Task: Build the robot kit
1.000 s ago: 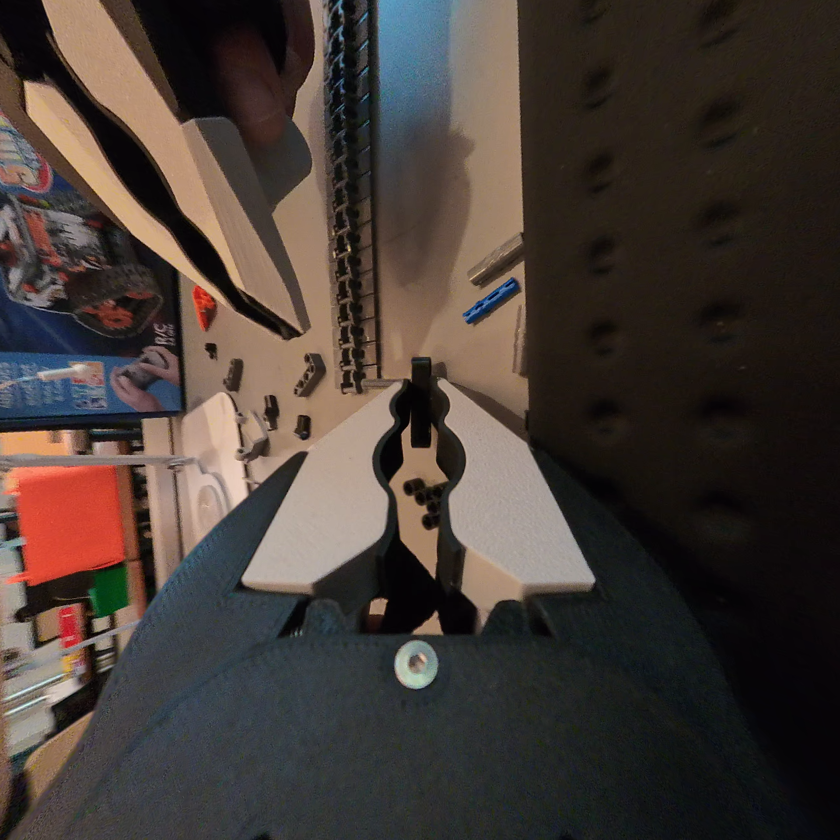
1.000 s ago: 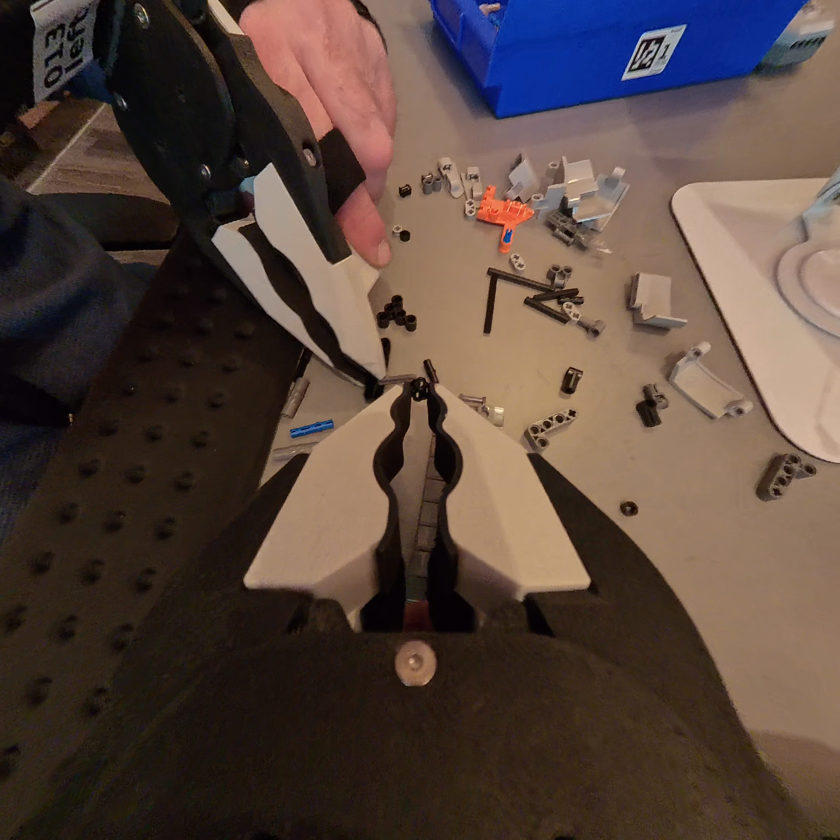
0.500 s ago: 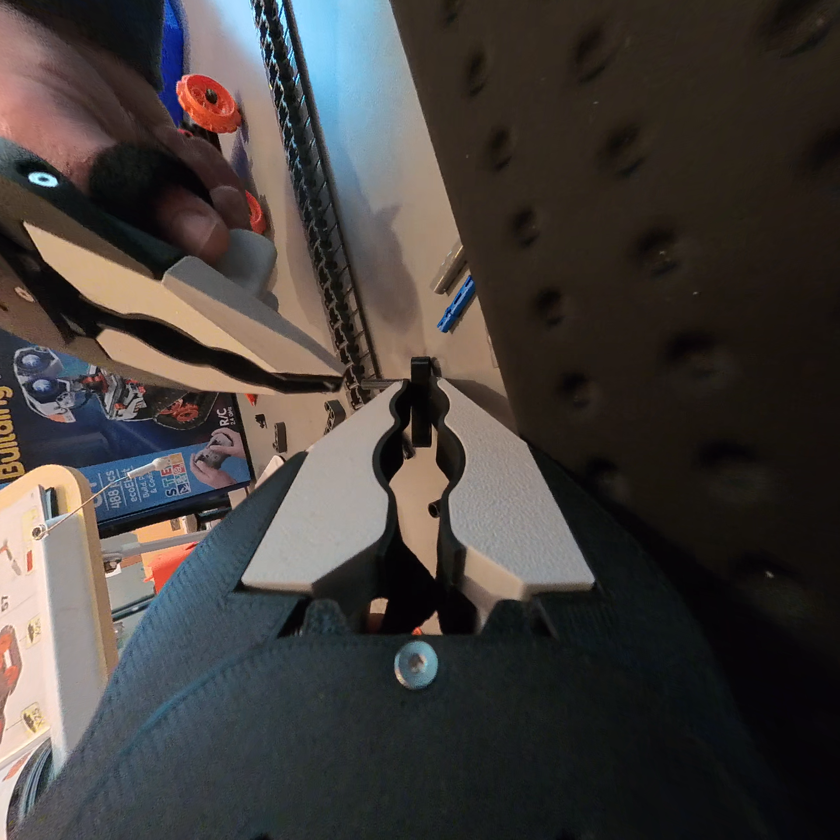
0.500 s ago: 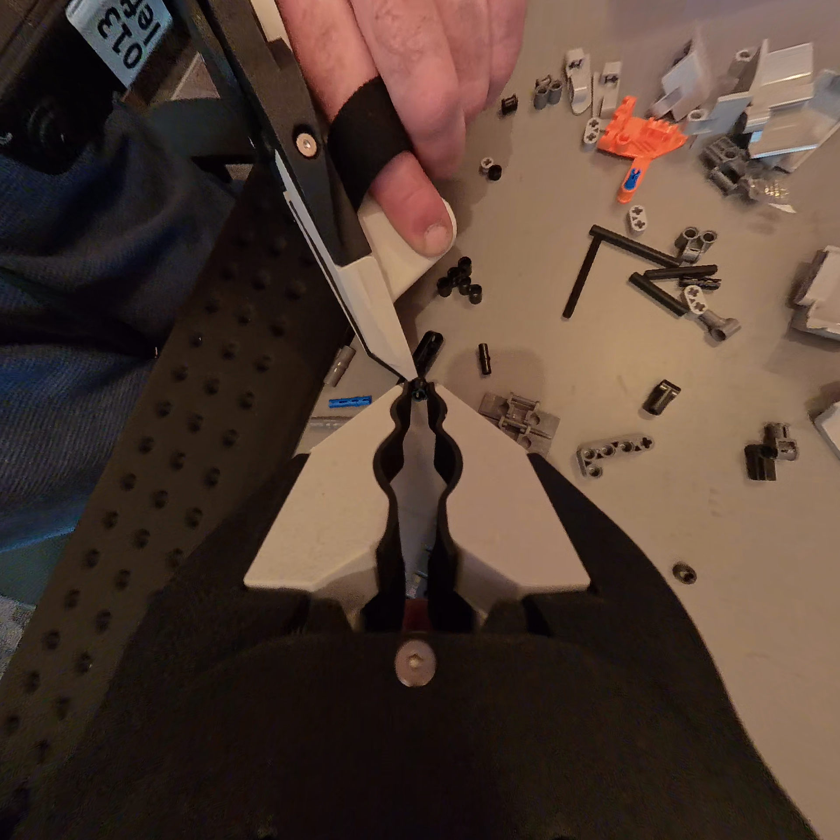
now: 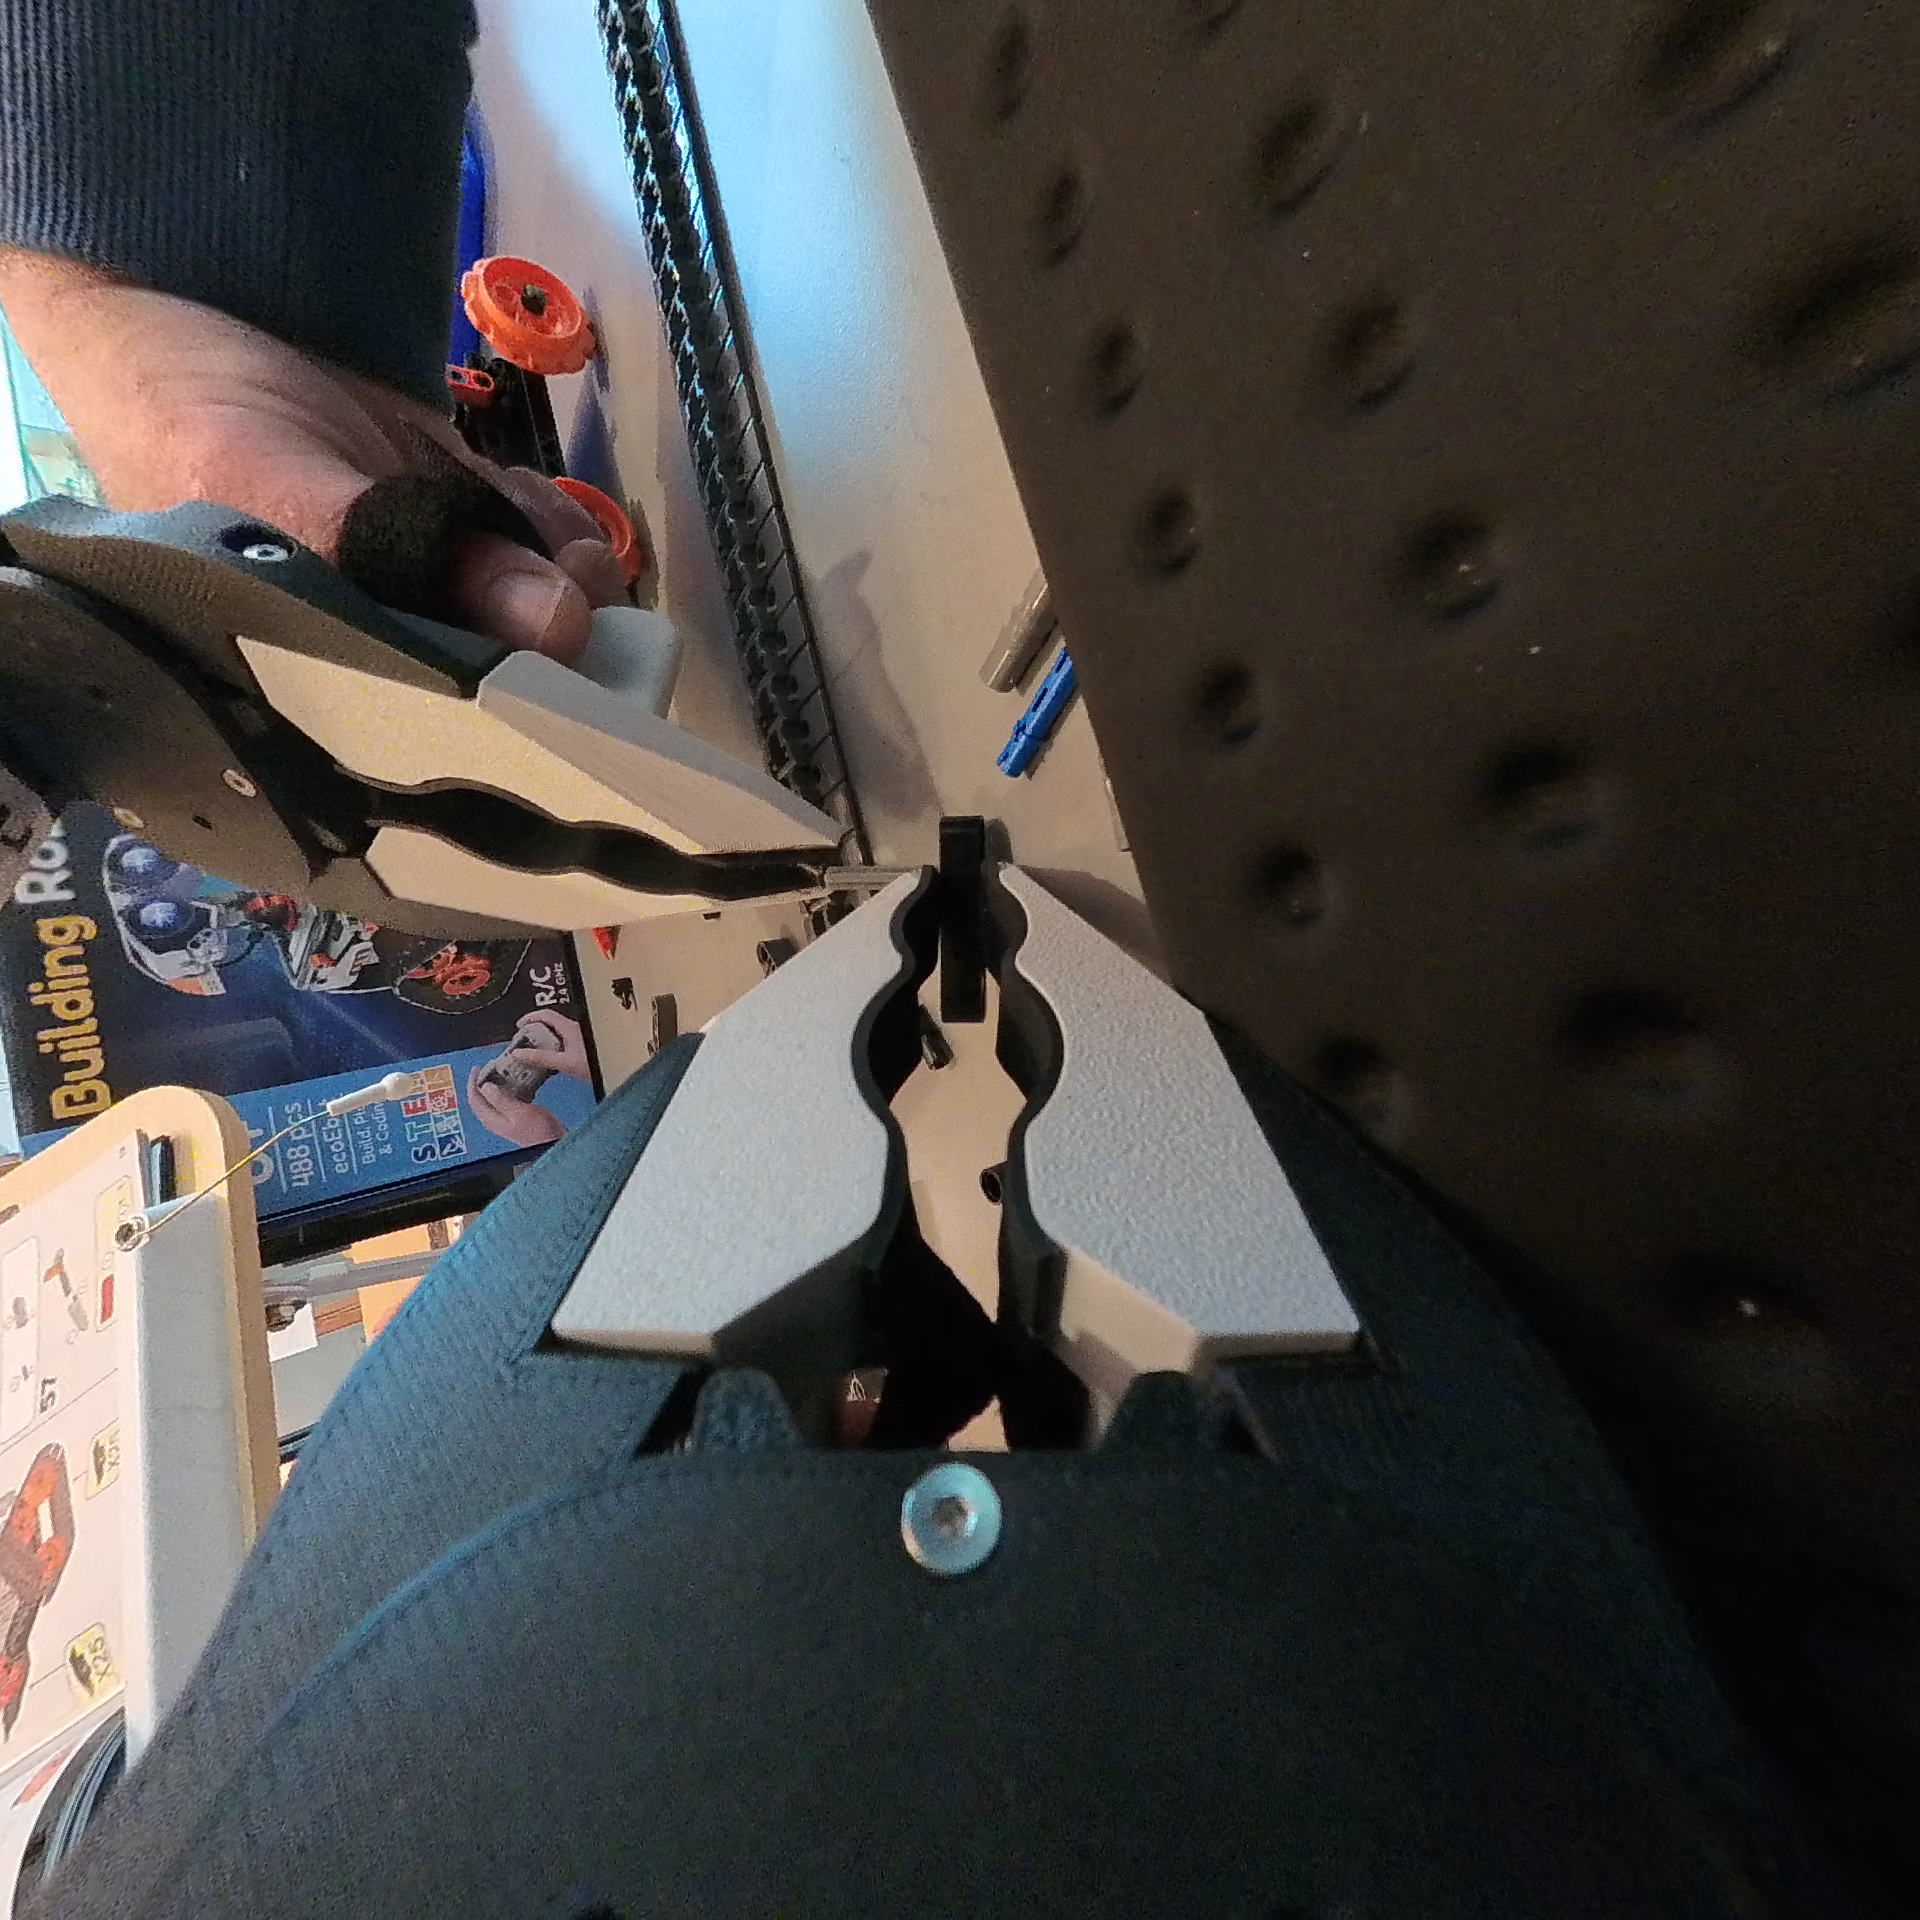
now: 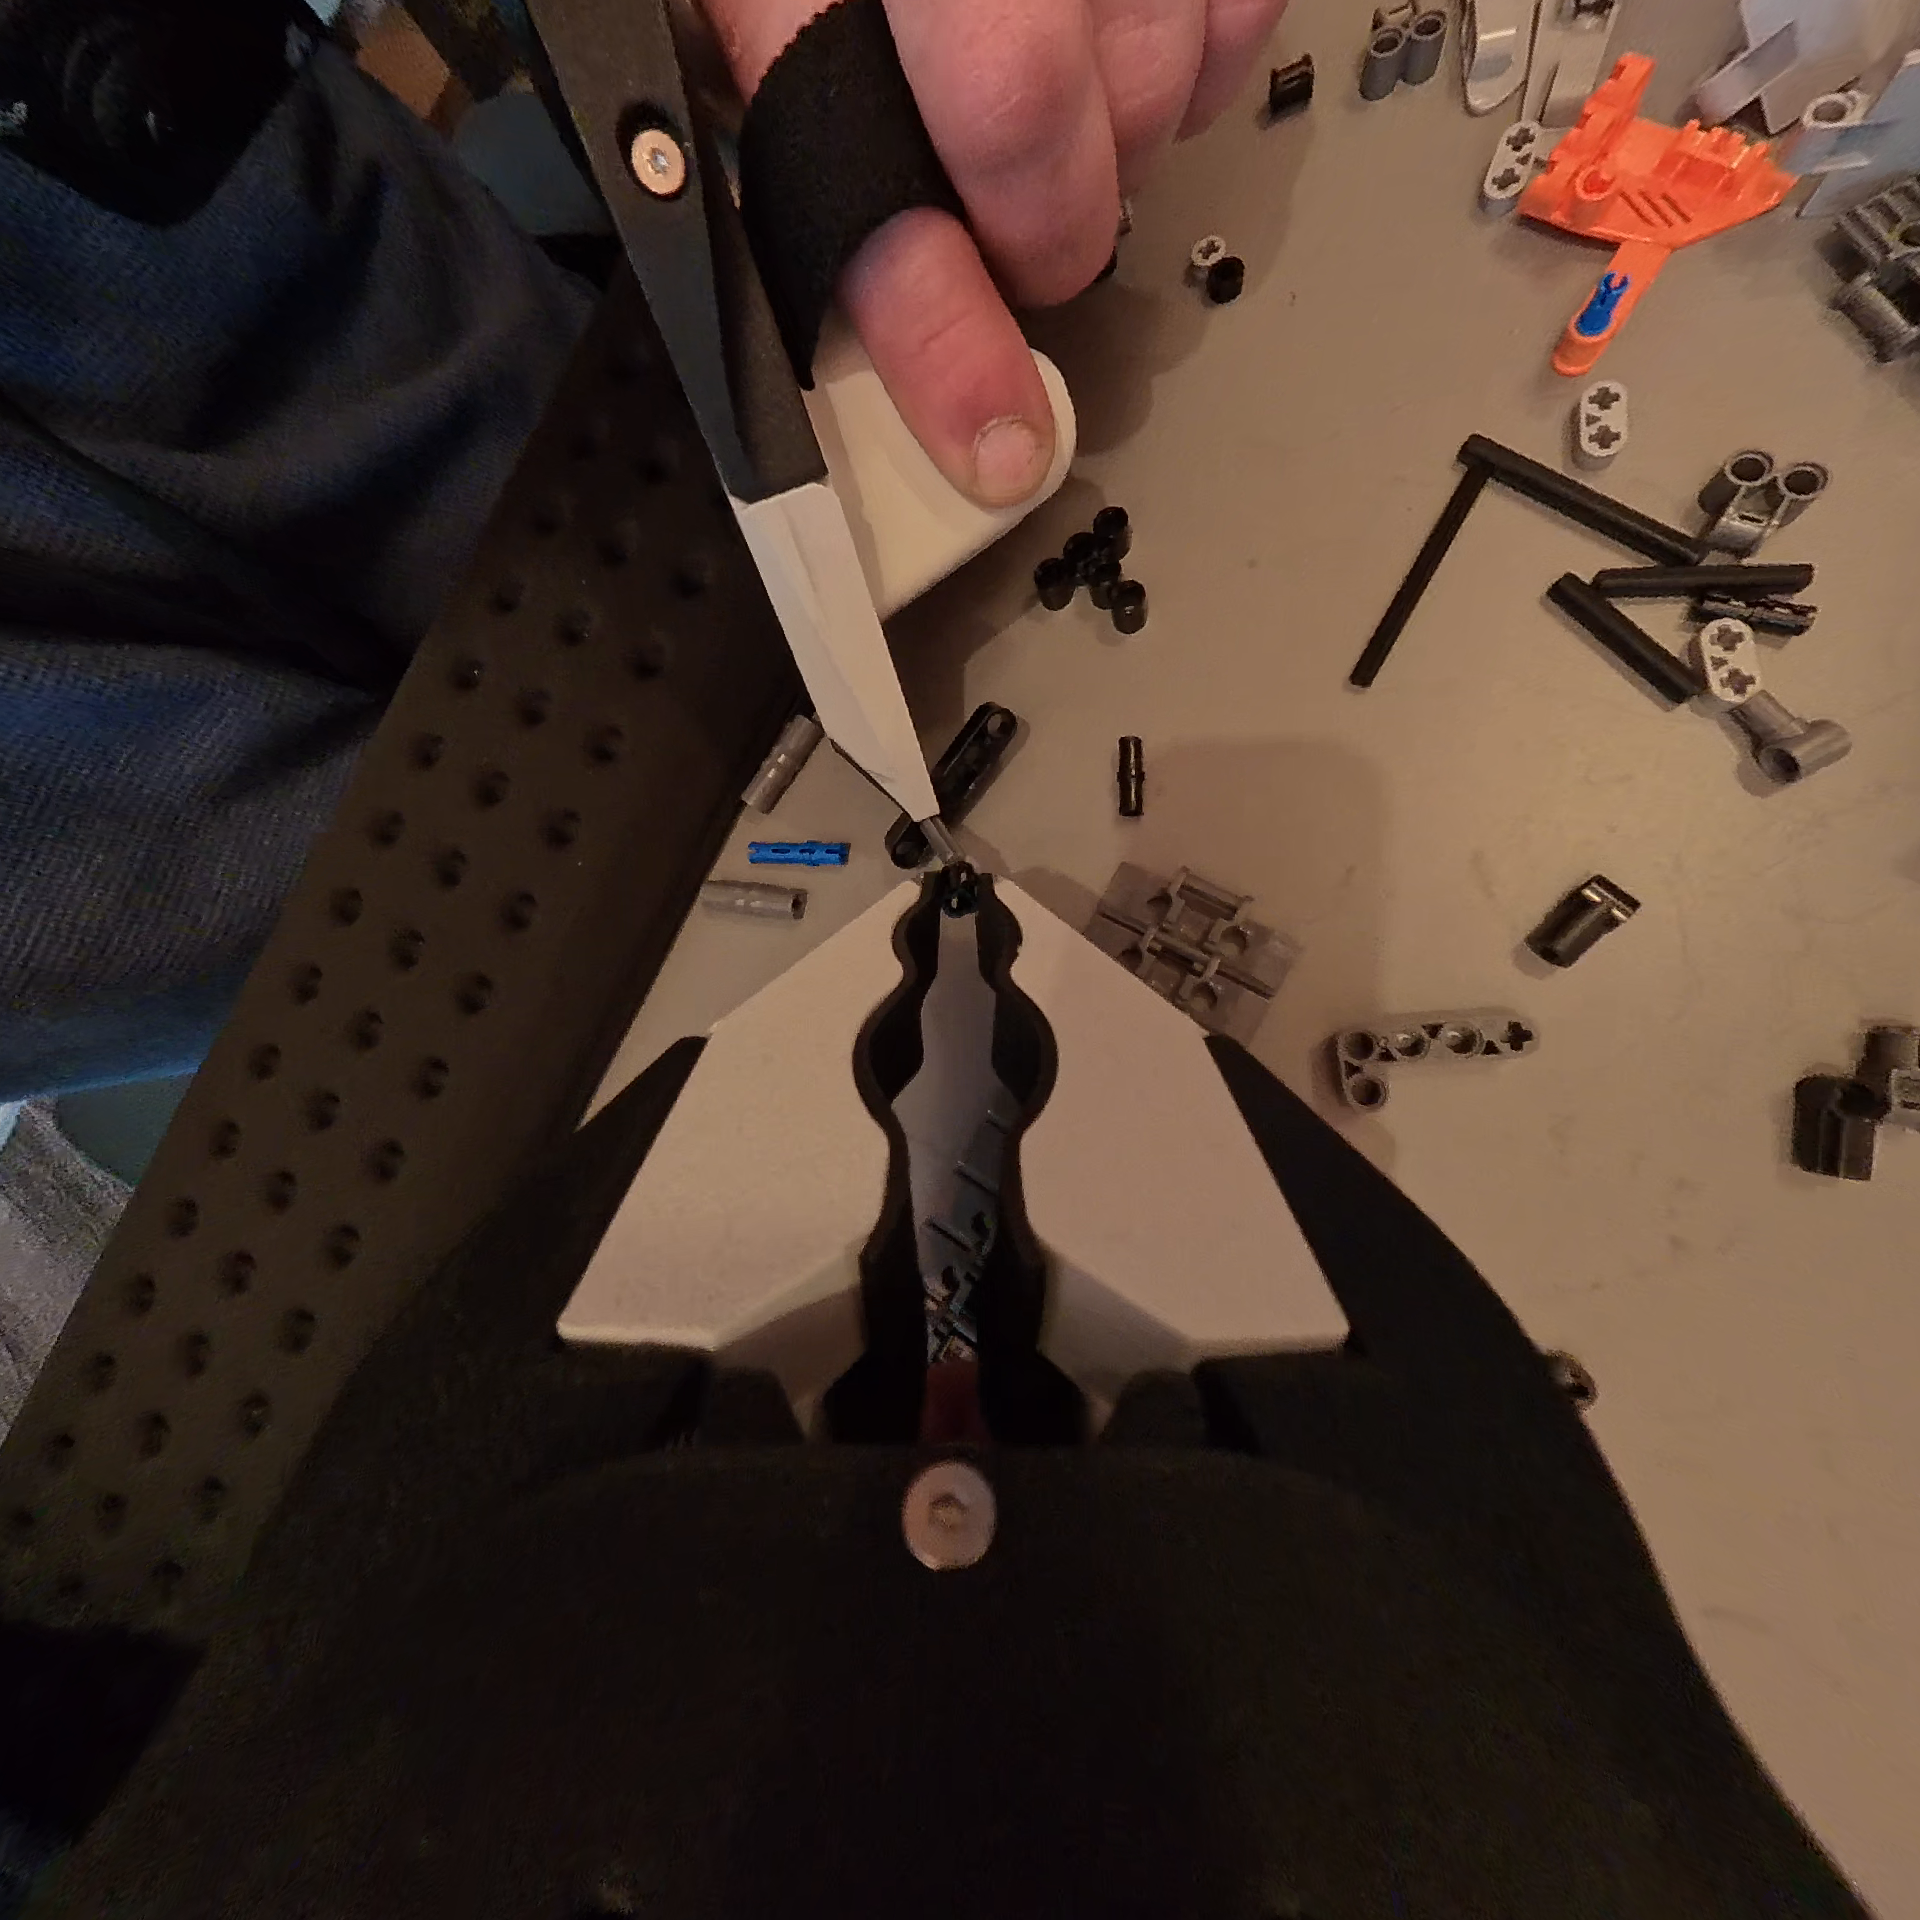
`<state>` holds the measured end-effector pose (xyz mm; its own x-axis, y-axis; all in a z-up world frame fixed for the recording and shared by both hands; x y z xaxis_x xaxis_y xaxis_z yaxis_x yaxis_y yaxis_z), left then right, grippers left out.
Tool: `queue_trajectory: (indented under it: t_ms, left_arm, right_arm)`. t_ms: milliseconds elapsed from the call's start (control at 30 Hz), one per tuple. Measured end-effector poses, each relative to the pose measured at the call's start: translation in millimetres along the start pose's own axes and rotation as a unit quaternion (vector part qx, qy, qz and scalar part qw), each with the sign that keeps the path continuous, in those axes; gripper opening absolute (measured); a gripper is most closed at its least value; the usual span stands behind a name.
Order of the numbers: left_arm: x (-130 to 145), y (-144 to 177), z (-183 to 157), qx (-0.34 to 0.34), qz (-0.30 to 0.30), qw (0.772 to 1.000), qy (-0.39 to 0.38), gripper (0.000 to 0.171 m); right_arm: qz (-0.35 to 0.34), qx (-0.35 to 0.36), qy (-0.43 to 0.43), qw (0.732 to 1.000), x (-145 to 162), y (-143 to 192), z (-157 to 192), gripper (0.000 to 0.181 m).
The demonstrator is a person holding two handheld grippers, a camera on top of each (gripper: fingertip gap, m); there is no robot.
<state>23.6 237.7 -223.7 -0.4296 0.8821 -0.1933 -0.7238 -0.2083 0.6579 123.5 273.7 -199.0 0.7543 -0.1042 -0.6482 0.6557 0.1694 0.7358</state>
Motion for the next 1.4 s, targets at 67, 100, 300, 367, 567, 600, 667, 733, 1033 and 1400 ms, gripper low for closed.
queue_trajectory:
  t_ms: [67,100,300,367,567,600,667,733,1033,1400]
  left_arm:
    - [-0.6,-0.1,0.5,0.0,-0.002,1.0,0.0,0.007]
    - [-1.0,-0.3,0.4,0.0,-0.003,1.0,0.0,0.007]
    - [-3.1,-0.6,1.2,0.0,-0.006,1.0,0.0,0.007]
    - [-3.8,-0.7,1.3,0.0,-0.007,1.0,0.0,0.007]
    - [-6.4,-1.1,2.1,-0.002,-0.006,1.0,-0.007,0.007]
    - [-7.0,-1.1,2.3,-0.003,-0.006,1.0,-0.01,0.007]
    - [-7.9,-1.3,2.5,-0.004,-0.006,1.0,-0.013,0.007]
    - [-8.9,-1.5,2.6,-0.004,-0.005,1.0,-0.016,0.007]
    - [-12.2,-1.8,3.2,-0.007,-0.003,1.0,-0.024,0.007]
    - [-14.0,-2.8,2.2,-0.006,-0.013,1.0,-0.014,0.007]
  right_arm:
    - [0.001,-0.009,0.007,1.0,-1.5,0.5,0.6,0.004]
    - [0.006,-0.013,0.012,1.0,-1.3,0.3,0.6,0.004]
    - [0.032,-0.03,0.035,0.998,-5.8,-0.7,-1.6,0.004]
    - [0.041,-0.035,0.043,0.998,-7.3,-1.3,-2.4,0.004]
    - [0.066,-0.055,0.042,0.995,-10.6,-2.4,-5.3,0.004]
    - [0.071,-0.059,0.042,0.995,-11.1,-2.3,-5.4,0.004]
    - [0.081,-0.067,0.041,0.994,-12.0,-2.7,-5.8,0.003]
    - [0.095,-0.08,0.031,0.992,-13.2,-3.2,-7.0,0.003]
    - [0.145,-0.133,0.02,0.98,-18.9,-6.5,-12.0,0.003]
    - [0.17,-0.146,0.041,0.974,-21.8,-9.0,-10.4,0.003]
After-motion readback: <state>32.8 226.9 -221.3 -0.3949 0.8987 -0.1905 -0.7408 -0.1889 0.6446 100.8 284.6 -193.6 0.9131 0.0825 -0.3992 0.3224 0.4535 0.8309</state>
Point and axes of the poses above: each gripper's, where its closed fingertips meet, y back along the fingers, x out of its underside, z = x × y across the jaws, the point moved 6 cm from there along y, back along the fingers, and after that the axes turned 6 degrees about x, right-handed, at the moved point
